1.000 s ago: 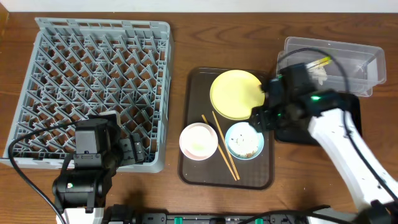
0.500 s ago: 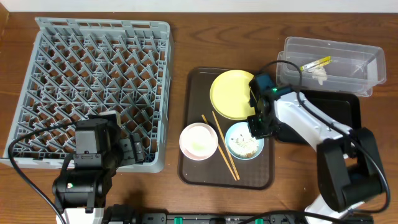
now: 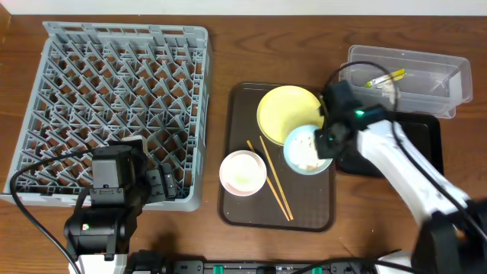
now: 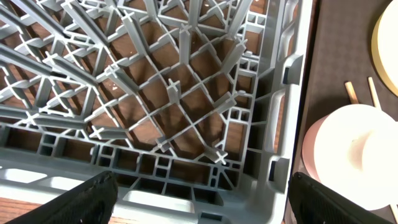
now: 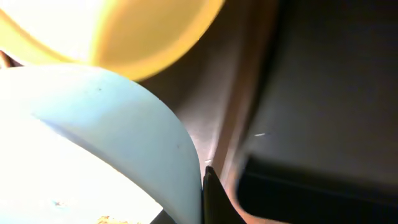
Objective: Sort waste into correct bins and load items into the dishwasher
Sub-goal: 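Grasp the light-blue bowl rim with the right gripper and lift, then tip the light-blue bowl over the black tray to dump scraps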
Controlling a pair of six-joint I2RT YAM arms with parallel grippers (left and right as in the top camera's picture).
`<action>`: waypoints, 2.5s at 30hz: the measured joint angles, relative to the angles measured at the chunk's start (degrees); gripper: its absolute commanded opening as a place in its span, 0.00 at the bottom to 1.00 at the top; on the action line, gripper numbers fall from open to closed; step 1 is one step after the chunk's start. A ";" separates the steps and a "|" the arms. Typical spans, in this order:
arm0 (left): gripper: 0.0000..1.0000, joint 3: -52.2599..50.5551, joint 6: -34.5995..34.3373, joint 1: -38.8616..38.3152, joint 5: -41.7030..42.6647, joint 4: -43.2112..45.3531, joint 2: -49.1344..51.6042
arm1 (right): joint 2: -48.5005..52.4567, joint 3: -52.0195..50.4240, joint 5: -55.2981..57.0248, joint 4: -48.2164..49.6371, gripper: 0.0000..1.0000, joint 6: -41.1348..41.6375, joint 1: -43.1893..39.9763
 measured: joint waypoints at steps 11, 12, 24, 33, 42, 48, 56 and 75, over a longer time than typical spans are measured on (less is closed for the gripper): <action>0.89 0.00 0.02 0.00 0.00 0.04 0.00 | -8.13 0.07 10.27 -0.11 0.01 0.31 -4.20; 0.89 0.00 0.02 0.00 0.00 0.04 0.00 | -8.13 0.07 13.49 -0.28 0.01 0.81 -4.63; 0.89 0.00 0.02 0.00 0.00 0.02 -0.02 | -8.13 0.07 41.57 -1.77 0.01 4.46 -8.98; 0.89 0.00 0.02 0.00 0.00 -0.04 0.00 | -6.64 0.07 59.84 -2.67 0.01 4.44 -10.27; 0.89 0.00 0.02 0.00 0.68 -0.17 0.00 | 6.64 0.11 66.66 -1.86 0.01 -0.55 -14.95; 0.89 0.00 0.02 0.00 1.11 -0.17 0.00 | 13.94 0.13 71.30 -2.19 0.01 -3.21 -14.97; 0.89 0.00 0.00 0.00 1.46 -0.20 0.00 | 17.84 0.13 78.64 -2.14 0.01 -8.33 -14.75; 0.89 0.00 0.02 0.00 1.46 -0.42 0.00 | 17.84 0.17 86.82 4.42 0.01 -27.41 -11.98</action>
